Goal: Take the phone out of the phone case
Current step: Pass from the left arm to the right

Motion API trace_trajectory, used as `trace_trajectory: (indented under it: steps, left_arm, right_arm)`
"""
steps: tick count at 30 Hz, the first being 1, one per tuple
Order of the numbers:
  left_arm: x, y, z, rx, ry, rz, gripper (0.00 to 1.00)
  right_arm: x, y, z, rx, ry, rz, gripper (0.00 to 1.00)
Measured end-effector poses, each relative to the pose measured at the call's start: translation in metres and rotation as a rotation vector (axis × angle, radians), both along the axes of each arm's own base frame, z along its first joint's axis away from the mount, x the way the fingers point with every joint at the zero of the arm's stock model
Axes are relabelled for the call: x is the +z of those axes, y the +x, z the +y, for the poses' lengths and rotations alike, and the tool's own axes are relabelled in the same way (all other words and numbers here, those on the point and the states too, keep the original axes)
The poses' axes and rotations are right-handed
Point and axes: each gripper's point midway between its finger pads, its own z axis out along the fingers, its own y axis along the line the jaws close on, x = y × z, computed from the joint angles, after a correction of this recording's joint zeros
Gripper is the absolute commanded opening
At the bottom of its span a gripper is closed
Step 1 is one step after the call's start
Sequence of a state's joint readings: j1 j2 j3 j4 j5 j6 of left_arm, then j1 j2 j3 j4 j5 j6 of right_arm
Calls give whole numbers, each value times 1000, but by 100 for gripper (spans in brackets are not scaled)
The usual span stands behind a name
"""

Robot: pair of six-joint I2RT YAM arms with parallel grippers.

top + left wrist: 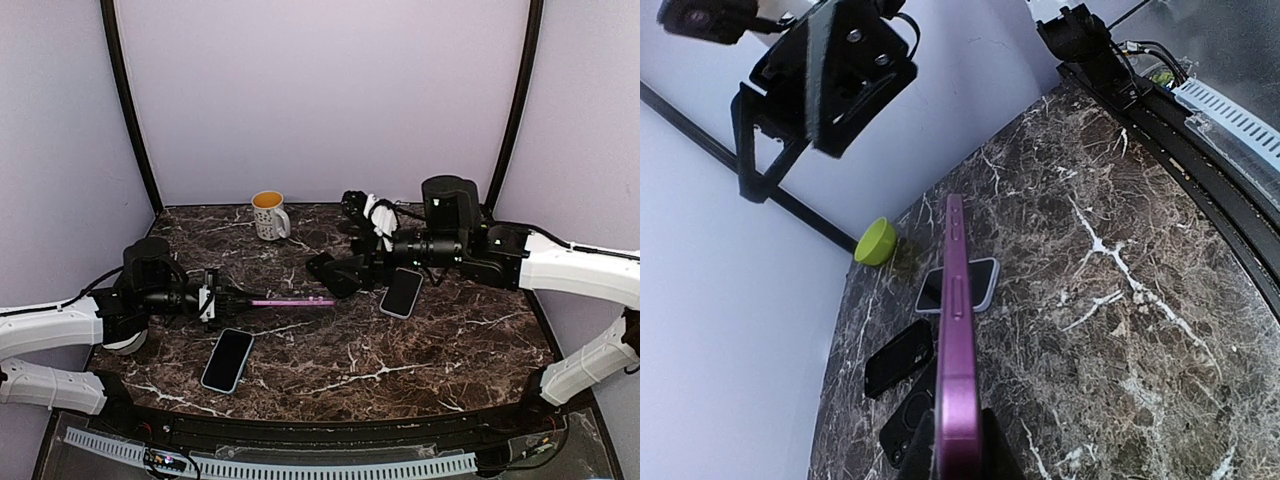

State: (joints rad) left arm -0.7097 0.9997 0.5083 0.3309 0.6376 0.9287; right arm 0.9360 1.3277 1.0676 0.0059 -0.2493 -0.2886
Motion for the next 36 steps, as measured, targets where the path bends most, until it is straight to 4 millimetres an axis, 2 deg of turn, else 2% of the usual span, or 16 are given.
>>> trace_trajectory:
  steps: [7,12,22,34,36]
  left_arm:
    - [-4,-2,0,-7,11,12,0]
    - [-4,-3,0,-12,13,15,0]
    - [-4,-4,0,-21,11,17,0]
    - [-4,-7,-1,-34,8,20,0]
    - [-4,-7,-1,-35,8,19,0]
  right_arm:
    - [-37,-62,12,183,-115,-103,76]
    - [-52,-79,18,225,-171,-158,71]
    - [-78,-64,21,127,-265,-268,47]
    - [-94,-50,20,38,-345,-372,23]
    - [-97,-49,20,34,-352,-381,16]
